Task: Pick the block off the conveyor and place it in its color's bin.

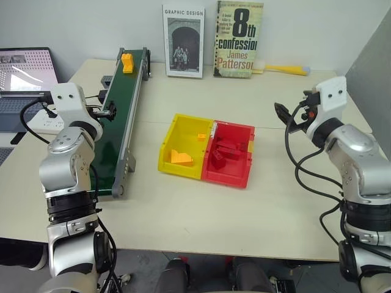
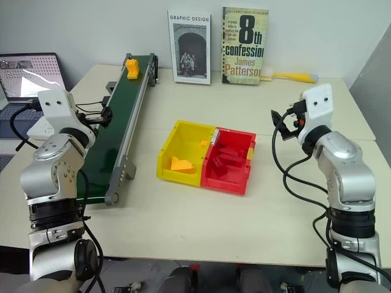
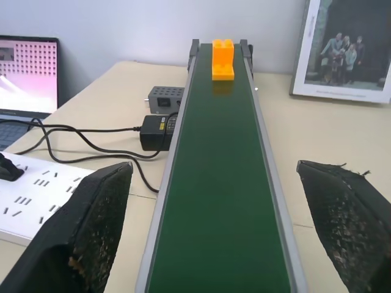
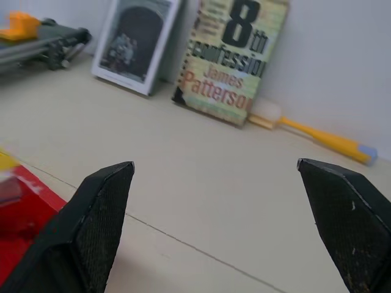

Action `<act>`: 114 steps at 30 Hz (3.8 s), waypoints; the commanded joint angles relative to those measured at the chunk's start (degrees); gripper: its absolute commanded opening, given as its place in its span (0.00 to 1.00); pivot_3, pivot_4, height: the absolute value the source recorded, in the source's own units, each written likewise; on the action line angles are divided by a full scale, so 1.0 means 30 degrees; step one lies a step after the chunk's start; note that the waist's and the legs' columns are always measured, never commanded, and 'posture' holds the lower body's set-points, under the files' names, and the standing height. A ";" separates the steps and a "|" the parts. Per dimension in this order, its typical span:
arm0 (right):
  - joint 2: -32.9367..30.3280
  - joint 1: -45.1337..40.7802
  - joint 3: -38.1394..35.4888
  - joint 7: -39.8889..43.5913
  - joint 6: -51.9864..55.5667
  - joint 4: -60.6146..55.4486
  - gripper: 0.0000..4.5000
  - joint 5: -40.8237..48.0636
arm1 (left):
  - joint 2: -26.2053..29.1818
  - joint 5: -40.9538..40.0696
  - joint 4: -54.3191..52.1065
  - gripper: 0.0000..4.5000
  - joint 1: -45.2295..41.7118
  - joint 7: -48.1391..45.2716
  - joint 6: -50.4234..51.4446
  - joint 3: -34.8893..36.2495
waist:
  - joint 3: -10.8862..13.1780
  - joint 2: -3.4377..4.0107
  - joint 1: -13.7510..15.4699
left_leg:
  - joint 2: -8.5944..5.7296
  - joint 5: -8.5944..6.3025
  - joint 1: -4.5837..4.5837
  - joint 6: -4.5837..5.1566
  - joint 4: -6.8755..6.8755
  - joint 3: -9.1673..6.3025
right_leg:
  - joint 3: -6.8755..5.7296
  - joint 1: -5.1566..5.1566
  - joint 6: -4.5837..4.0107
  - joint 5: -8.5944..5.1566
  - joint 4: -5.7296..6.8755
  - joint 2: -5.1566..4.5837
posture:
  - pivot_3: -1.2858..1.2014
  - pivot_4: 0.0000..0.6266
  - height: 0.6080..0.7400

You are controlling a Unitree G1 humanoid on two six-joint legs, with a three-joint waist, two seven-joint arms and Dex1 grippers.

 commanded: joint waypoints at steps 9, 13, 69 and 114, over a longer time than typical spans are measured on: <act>-0.0273 -0.1831 0.1098 0.5351 0.2171 -0.2492 1.00 0.6120 | 0.0440 0.0054 -0.0020 1.00 -0.0724 -0.0068 -0.0588 0.0064 | -0.0001 -0.0001 -0.0004 | 0.0006 -0.0001 -0.0002 0.0001 0.0006 -0.0020 | -0.0007 0.0006 0.0000 0.0000 -0.0003 -0.0009 | 0.52 0.24 1.00; -0.0290 -0.1850 0.1334 0.5448 0.2108 -0.2559 1.00 0.6230 | 0.0526 0.0099 0.0054 1.00 -0.0712 -0.0121 -0.0431 0.0020 | -0.0001 -0.0001 -0.0003 | 0.0005 0.0000 -0.0002 0.0001 0.0007 -0.0031 | -0.0013 0.0004 0.0000 0.0000 0.0000 -0.0008 | 0.52 0.24 1.00; -0.1422 -0.1776 0.1357 0.4877 0.2970 -0.3628 1.00 0.7596 | 0.0184 -0.1673 0.0550 0.34 -0.1389 0.0399 0.4376 0.0847 | -0.0001 -0.0001 0.0009 | 0.0012 -0.0001 -0.0005 0.0001 0.0004 -0.0044 | -0.0010 0.0000 0.0000 0.0000 -0.0004 -0.0016 | 0.52 0.24 1.00; -0.6394 0.1571 0.0898 0.5959 0.3637 -0.7037 1.00 0.7303 | 0.2851 -0.2364 -0.0594 0.98 -0.3227 -1.2187 0.3619 -0.7632 | 0.0002 0.0002 -0.0011 | 0.0002 -0.0003 -0.0017 0.0007 -0.0007 -0.0023 | -0.0001 0.0006 0.0000 -0.0001 -0.0035 0.0007 | 0.52 0.24 1.00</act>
